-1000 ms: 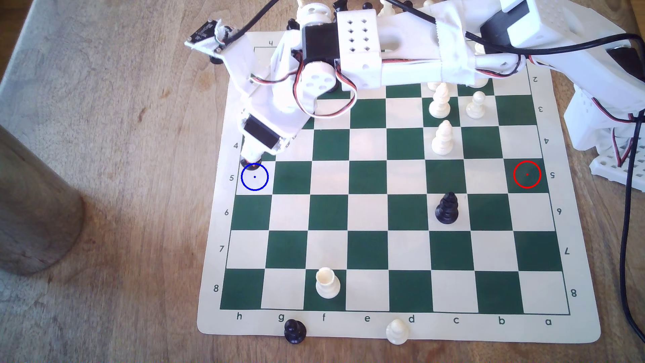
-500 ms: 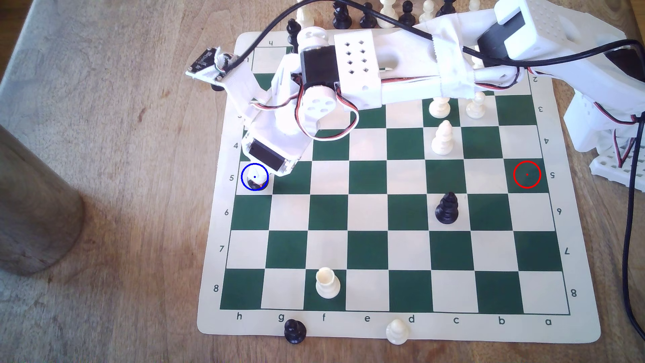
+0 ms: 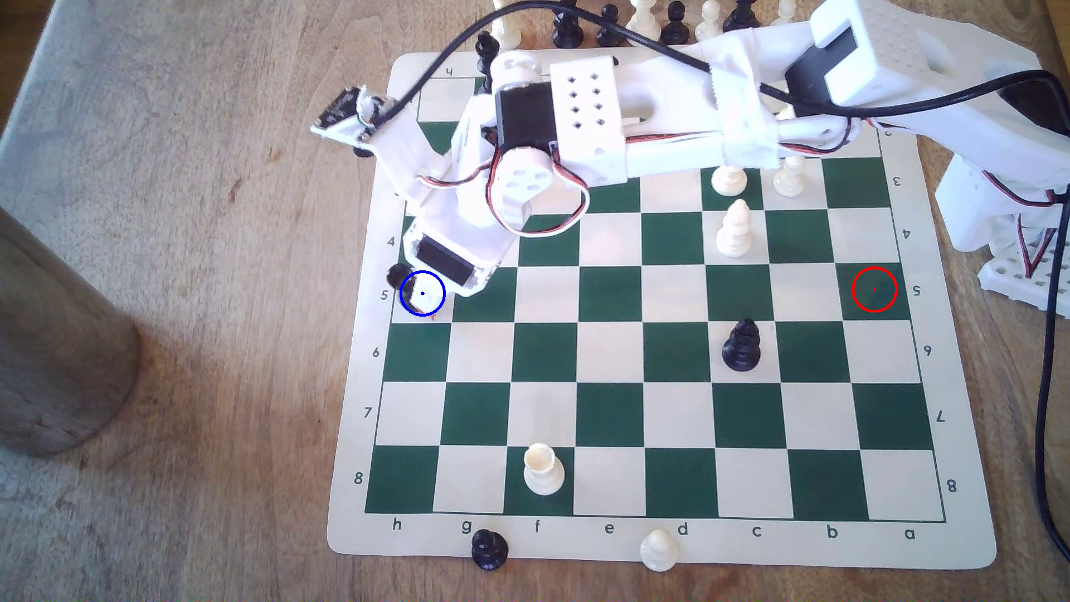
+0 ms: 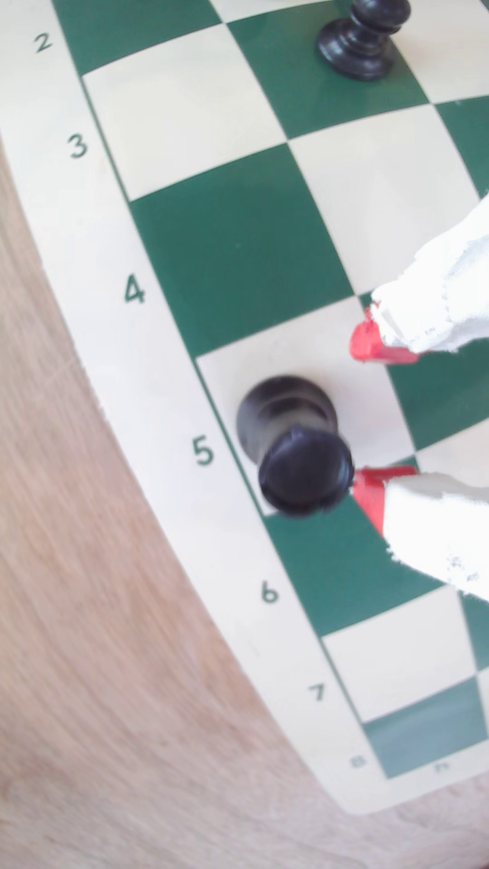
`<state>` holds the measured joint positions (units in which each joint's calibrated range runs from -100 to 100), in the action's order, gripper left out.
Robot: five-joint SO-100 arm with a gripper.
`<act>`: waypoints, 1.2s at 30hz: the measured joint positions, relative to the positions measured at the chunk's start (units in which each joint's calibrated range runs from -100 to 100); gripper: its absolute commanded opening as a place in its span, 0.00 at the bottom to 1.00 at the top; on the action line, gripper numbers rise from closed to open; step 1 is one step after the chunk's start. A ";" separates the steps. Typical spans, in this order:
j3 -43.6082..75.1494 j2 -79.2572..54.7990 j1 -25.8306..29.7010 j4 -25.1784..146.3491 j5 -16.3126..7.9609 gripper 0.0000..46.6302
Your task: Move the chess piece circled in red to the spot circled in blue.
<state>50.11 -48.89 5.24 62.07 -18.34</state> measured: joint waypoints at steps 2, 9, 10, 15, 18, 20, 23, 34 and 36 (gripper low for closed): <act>0.00 -0.34 -0.15 0.00 0.00 0.36; 0.00 -0.50 -0.59 0.64 0.00 0.41; 0.00 -0.50 -0.66 1.12 0.00 0.42; 0.00 -0.08 -0.66 4.22 -0.05 0.43; -0.18 1.76 0.07 6.22 -0.29 0.43; -1.36 3.85 0.66 6.45 -0.29 0.43; -6.60 9.30 1.84 6.45 -0.29 0.43; -45.64 40.22 7.96 4.70 0.68 0.40; -50.70 44.66 9.07 4.70 0.68 0.40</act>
<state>-0.59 -4.23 14.31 66.77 -17.66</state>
